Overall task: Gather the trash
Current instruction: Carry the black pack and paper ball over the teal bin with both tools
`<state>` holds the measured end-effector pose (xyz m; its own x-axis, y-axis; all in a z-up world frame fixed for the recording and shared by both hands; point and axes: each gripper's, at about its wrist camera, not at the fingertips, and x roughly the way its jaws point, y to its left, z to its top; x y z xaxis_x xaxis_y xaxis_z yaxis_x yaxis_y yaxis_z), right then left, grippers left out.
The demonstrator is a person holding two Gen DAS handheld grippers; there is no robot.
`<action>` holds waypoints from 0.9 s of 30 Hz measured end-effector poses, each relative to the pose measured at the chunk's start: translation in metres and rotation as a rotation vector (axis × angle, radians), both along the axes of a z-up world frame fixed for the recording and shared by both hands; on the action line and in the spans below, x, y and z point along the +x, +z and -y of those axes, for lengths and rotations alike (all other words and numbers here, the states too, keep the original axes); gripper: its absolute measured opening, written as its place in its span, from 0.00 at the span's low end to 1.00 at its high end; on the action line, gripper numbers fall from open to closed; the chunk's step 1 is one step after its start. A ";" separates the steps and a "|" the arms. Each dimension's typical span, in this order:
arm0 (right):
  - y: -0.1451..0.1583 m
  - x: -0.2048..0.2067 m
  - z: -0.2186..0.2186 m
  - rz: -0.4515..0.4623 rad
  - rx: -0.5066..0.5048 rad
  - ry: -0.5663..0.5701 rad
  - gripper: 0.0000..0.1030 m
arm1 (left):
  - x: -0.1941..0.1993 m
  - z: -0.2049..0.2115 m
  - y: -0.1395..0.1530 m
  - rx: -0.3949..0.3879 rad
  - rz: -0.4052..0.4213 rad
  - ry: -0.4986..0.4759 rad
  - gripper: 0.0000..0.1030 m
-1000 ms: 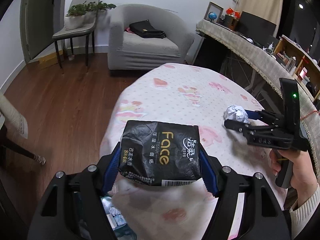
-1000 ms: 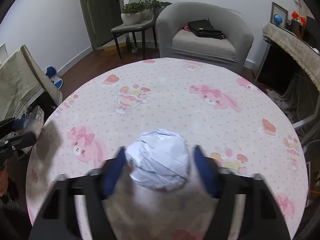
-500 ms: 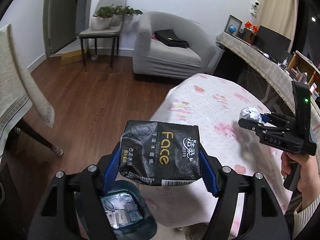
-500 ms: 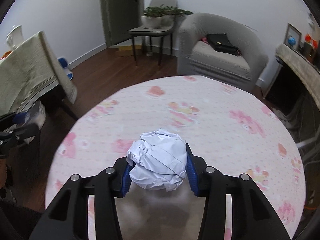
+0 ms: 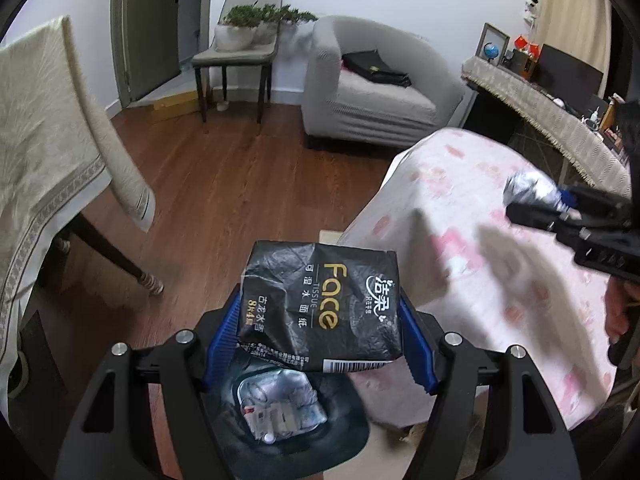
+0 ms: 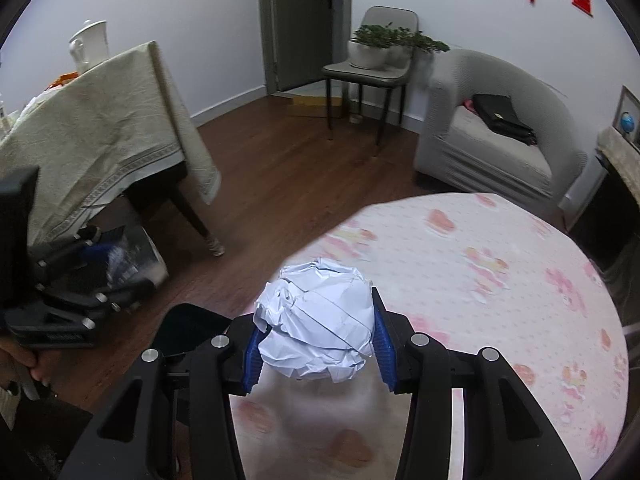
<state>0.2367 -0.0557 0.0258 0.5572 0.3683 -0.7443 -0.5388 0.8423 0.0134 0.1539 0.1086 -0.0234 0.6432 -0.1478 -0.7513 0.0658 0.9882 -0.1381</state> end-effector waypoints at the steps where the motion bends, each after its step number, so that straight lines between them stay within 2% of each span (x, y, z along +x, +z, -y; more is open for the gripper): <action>1: 0.000 -0.001 -0.005 -0.002 0.001 0.008 0.45 | -0.002 -0.002 -0.004 0.011 -0.009 0.001 0.71; 6: 0.000 -0.006 -0.027 -0.008 0.009 0.042 0.45 | -0.014 -0.008 -0.015 0.037 -0.029 -0.008 0.71; 14: -0.008 -0.012 -0.064 -0.035 0.031 0.095 0.45 | -0.023 -0.030 -0.041 0.026 -0.095 0.025 0.71; 20: -0.012 -0.015 -0.088 -0.054 0.056 0.116 0.45 | -0.031 -0.044 -0.073 0.021 -0.183 0.050 0.71; 27: -0.025 -0.018 -0.120 -0.083 0.040 0.149 0.45 | -0.041 -0.052 -0.111 0.032 -0.292 0.033 0.71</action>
